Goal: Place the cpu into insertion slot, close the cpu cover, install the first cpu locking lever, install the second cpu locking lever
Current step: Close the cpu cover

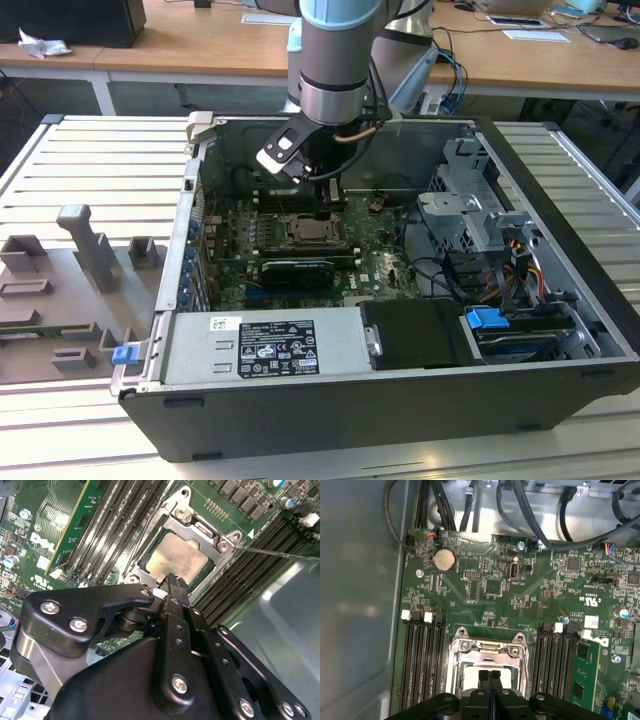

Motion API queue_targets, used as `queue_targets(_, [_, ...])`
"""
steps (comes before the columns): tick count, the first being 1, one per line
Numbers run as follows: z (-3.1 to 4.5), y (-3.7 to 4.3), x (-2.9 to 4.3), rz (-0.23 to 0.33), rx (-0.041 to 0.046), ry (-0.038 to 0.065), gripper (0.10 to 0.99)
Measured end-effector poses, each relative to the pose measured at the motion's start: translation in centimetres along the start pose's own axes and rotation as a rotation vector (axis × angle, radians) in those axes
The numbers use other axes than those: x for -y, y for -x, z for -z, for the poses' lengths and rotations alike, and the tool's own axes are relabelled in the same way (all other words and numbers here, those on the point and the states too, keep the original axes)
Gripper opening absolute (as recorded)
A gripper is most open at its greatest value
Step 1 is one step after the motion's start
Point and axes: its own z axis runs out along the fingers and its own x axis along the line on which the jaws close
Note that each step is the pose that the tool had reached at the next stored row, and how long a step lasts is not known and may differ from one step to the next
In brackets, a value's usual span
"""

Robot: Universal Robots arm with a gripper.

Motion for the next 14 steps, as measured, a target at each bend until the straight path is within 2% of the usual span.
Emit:
queue_targets(7, [-0.4, -0.08, 1.06, 0.0, -0.0002, 0.0, 0.106])
queue_targets(12, [-0.82, -0.07, 1.64, 0.011, -0.0045, 0.0, 0.106])
queue_targets(14, [-1.06, -0.1, 2.09, 0.018, -0.0047, 0.0, 0.106])
